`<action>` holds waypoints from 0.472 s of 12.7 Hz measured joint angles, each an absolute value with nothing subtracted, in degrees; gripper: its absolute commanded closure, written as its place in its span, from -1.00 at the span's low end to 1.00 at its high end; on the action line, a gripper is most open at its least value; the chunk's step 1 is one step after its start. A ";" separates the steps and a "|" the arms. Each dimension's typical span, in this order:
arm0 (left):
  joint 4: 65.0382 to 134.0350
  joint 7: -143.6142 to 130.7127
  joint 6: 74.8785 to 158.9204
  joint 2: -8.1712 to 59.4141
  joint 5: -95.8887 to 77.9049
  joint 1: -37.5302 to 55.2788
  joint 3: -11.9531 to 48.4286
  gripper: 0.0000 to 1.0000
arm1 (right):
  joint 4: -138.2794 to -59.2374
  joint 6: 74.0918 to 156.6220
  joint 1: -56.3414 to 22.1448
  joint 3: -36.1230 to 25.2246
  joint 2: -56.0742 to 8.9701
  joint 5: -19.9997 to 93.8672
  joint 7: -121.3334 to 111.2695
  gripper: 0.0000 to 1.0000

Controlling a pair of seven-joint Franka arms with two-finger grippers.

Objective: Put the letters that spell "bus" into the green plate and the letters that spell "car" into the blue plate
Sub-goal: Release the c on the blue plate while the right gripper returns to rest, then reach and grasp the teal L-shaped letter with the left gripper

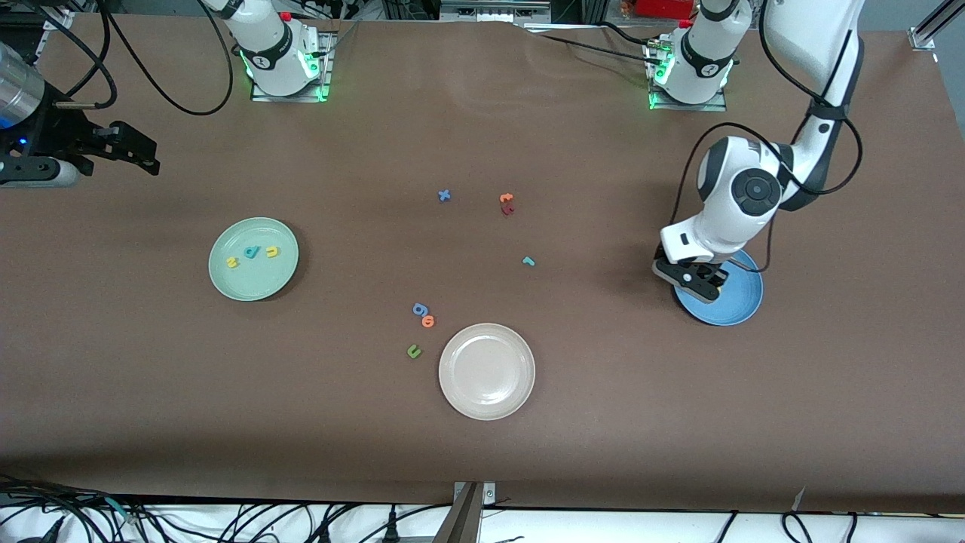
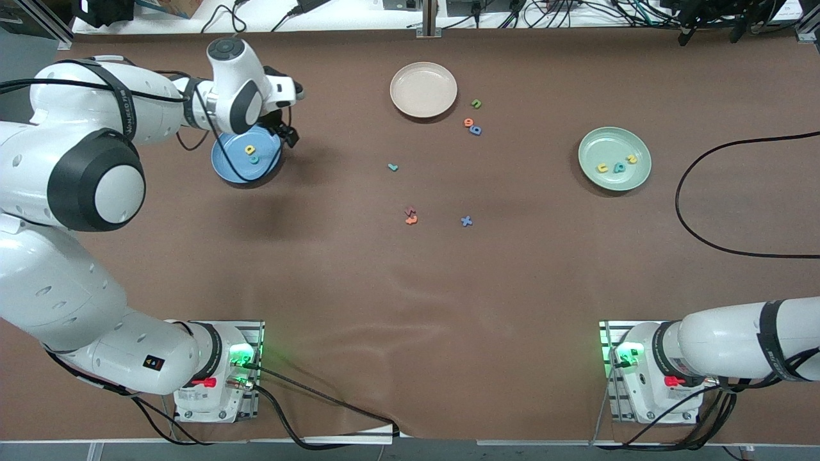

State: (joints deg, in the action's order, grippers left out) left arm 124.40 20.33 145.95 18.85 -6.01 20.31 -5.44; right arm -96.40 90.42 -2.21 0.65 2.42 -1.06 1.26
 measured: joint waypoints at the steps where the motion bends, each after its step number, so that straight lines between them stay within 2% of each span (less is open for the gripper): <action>1: 123.23 18.48 144.99 18.91 -10.03 22.34 -5.29 -0.40 | -95.97 90.20 -2.16 0.65 2.06 -1.06 1.26 -1.00; 6: 120.16 -11.37 144.44 21.28 -17.91 29.95 -5.00 -0.38 | -92.37 86.03 -1.86 0.65 -0.24 -0.85 1.86 -1.00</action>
